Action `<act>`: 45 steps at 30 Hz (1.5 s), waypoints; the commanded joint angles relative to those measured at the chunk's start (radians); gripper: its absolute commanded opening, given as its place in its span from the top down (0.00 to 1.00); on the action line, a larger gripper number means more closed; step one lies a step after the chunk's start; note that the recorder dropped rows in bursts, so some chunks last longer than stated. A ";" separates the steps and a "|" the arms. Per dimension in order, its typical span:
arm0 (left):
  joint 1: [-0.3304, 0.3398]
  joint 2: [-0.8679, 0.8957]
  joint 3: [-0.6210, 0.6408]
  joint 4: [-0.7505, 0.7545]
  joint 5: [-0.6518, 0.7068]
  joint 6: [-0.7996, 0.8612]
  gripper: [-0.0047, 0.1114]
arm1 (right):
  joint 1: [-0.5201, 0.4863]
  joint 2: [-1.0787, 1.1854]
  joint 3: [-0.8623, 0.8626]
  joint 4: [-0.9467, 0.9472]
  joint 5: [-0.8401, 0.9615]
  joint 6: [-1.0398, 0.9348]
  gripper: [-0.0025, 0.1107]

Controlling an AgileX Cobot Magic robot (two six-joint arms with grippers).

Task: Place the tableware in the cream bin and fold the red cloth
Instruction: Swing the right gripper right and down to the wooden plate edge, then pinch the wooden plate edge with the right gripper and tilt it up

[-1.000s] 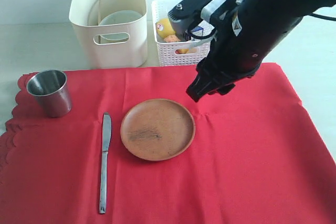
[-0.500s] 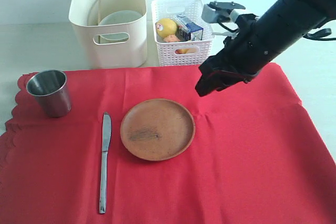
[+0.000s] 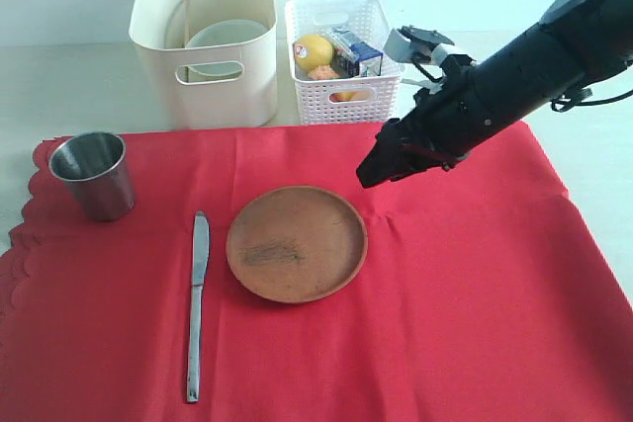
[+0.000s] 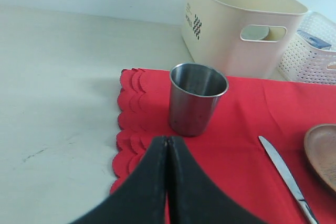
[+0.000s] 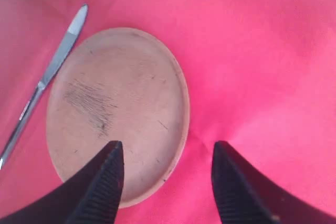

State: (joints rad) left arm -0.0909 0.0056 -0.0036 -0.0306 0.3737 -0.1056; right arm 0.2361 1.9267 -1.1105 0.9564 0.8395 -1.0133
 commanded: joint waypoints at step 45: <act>0.001 -0.006 0.004 -0.007 -0.008 -0.004 0.96 | 0.032 0.113 0.006 0.104 0.003 -0.083 0.54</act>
State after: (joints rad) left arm -0.0909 0.0056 -0.0036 -0.0306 0.3737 -0.1056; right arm 0.2663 2.0388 -1.1105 1.0631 0.8255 -1.0881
